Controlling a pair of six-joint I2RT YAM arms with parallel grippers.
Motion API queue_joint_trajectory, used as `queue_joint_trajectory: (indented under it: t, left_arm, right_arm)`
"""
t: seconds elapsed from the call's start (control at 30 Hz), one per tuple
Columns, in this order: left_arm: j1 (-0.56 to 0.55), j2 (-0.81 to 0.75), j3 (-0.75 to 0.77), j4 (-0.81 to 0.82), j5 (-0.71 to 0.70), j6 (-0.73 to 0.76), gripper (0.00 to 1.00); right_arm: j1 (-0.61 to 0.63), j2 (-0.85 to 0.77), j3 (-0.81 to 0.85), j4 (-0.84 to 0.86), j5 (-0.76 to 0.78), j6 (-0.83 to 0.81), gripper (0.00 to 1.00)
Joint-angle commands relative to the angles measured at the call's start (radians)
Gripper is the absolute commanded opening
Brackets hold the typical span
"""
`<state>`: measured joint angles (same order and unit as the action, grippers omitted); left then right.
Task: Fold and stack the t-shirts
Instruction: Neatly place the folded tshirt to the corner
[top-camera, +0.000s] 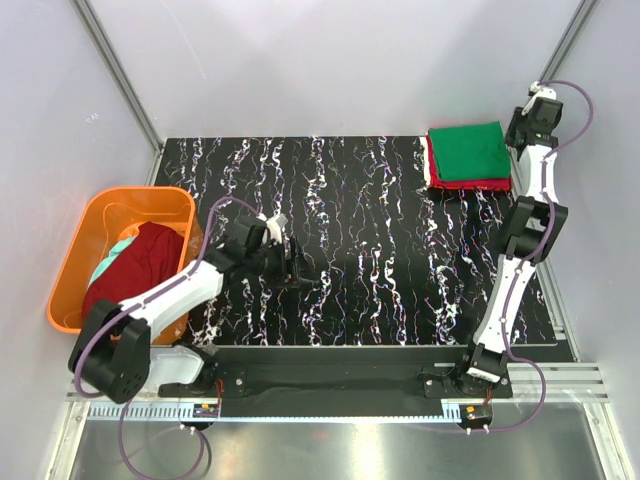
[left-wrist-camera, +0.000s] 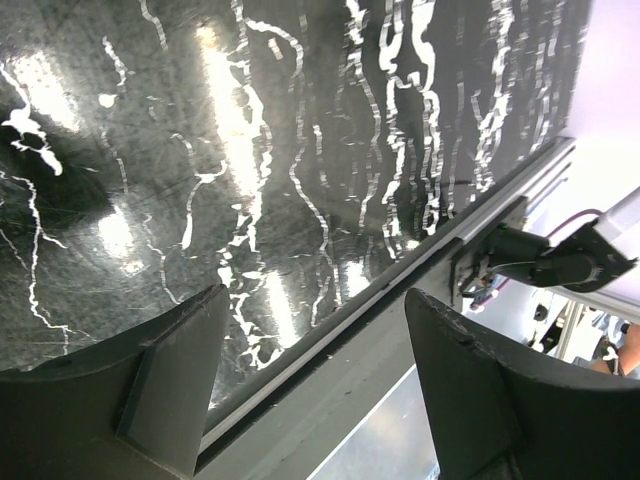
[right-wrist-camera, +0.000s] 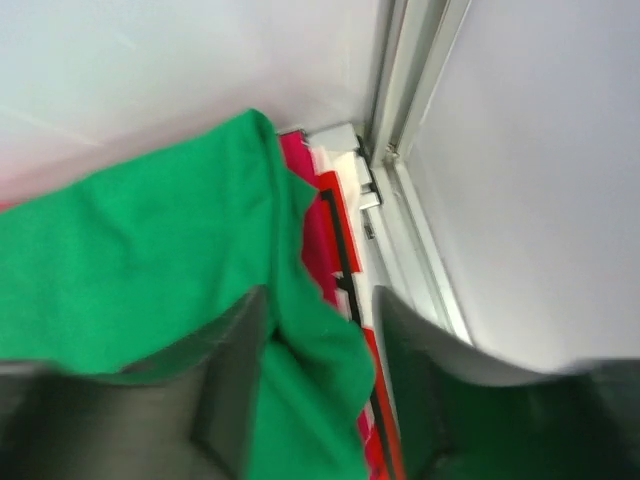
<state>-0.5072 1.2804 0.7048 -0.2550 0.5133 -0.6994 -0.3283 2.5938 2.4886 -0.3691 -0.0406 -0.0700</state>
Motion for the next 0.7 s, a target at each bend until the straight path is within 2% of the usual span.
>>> queue_joint_trajectory:
  t: [0.0,0.03,0.1,0.17,0.37,0.53,0.67]
  left_arm:
    - [0.002,-0.065,-0.008,0.051,0.031,-0.022,0.76]
    - [0.002,-0.076,-0.013,0.049,0.033,-0.023,0.76]
    - [0.002,-0.084,-0.018,0.051,0.036,-0.029,0.76]
    - [0.002,-0.089,-0.019,0.048,0.036,-0.029,0.76]
    - [0.002,-0.056,0.004,0.043,0.036,-0.022,0.76]
    - [0.002,-0.027,0.018,0.037,0.031,-0.011,0.76]
    - [0.002,-0.003,0.025,0.043,0.036,-0.009,0.76]
  right_arm:
    - [0.009,-0.181,-0.072,0.041,-0.034,-0.005,0.31]
    - [0.011,-0.187,-0.12,0.056,-0.047,-0.001,0.26]
    - [0.011,-0.17,-0.111,0.046,-0.093,0.01,0.09]
    - [0.011,-0.146,-0.091,0.019,-0.158,0.012,0.01]
    - [0.009,-0.045,-0.054,0.062,-0.255,0.064,0.0]
    - [0.005,0.046,0.039,0.07,-0.269,0.105,0.0]
    - [-0.005,0.087,0.053,0.088,-0.256,0.121,0.0]
